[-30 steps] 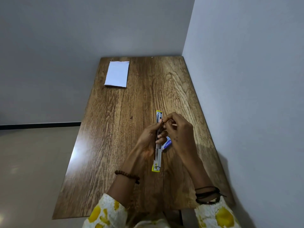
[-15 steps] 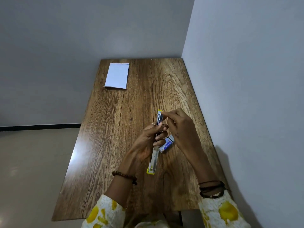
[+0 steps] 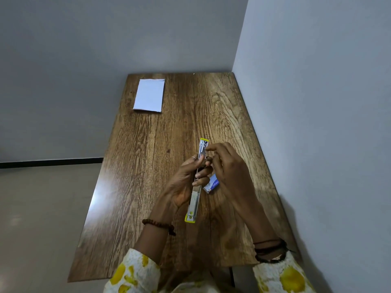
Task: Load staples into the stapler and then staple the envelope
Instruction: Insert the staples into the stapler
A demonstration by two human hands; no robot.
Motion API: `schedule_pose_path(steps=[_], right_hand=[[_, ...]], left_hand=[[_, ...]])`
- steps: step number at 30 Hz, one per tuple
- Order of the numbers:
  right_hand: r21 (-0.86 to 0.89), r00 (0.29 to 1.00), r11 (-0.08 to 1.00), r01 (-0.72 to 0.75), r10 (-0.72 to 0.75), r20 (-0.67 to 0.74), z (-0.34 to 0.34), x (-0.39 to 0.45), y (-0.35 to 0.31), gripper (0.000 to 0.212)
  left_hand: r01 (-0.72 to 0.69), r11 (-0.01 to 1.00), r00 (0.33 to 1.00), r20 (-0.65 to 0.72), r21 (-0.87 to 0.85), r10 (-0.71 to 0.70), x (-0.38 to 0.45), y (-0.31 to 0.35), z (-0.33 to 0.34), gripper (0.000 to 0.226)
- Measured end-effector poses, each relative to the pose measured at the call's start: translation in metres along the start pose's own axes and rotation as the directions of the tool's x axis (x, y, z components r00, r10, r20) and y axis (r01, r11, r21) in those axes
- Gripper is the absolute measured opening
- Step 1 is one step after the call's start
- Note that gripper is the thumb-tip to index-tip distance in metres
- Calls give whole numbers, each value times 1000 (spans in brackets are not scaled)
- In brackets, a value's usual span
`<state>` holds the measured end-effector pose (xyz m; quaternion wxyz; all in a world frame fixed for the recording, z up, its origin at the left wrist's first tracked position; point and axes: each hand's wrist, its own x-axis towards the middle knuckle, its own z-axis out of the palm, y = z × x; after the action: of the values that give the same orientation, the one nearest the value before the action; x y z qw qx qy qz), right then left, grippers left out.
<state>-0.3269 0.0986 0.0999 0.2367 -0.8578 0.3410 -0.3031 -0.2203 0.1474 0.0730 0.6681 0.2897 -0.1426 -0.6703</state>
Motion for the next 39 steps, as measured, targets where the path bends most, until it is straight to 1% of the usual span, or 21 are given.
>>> schedule_pose_path(steps=[2,3,4,5,7,8,10,13,16,18,20,22,25,28,34,39], right_hand=[[-28,1000,1000,1,-1,9,-2,4,0,35],[-39,1000,999,4,-3,20,-2,5,1,31],[-30,1000,1000,3,-2,30,-2,6,2,27],[1,999,1000,-5,5,41,-3,6,3,24],[109,997,993,-43,36,64,-5,6,3,18],[155,995,986,-65,53,84,-7,6,3,16],[185,988,978,-95,71,134,-8,6,3,12],[150,969,980,-134,98,226,-11,10,4,12],[64,947,985,-160,135,292,-14,13,2,15],[-14,944,991,-130,128,304,-14,12,-1,13],[-77,948,995,-63,84,308,-13,10,-5,11],[-111,946,994,-12,47,321,-12,8,-8,13],[-163,924,986,24,40,380,-10,7,-10,16],[-174,910,984,45,32,414,-9,8,-9,16],[-186,883,982,21,69,464,-8,12,-4,11],[-218,858,973,72,51,510,-10,14,-4,8]], left_hand=[[9,1000,1000,20,-20,-9,-1,-2,-3,12],[11,999,999,40,-37,-9,-2,-3,-4,18],[12,998,998,65,-54,-9,-2,-4,-6,29],[12,998,996,90,-62,-6,-3,-4,-8,40],[15,998,992,122,-68,-7,-4,-4,-12,48],[21,997,991,132,-73,-12,-5,-4,-14,47],[41,996,989,142,-77,-29,-7,-5,-18,44],[69,994,988,147,-90,-55,-12,-8,-24,41],[102,989,986,143,-110,-86,-15,-12,-28,45],[113,987,985,143,-115,-97,-16,-15,-29,46],[118,987,985,141,-112,-102,-16,-15,-30,45],[118,987,984,145,-105,-103,-16,-15,-32,41],[124,986,982,154,-107,-107,-17,-16,-36,38],[138,984,981,155,-110,-120,-18,-18,-38,43],[159,984,980,131,-74,-149,-19,-20,-39,53],[182,983,983,36,-2,-182,-20,-20,-37,44]])
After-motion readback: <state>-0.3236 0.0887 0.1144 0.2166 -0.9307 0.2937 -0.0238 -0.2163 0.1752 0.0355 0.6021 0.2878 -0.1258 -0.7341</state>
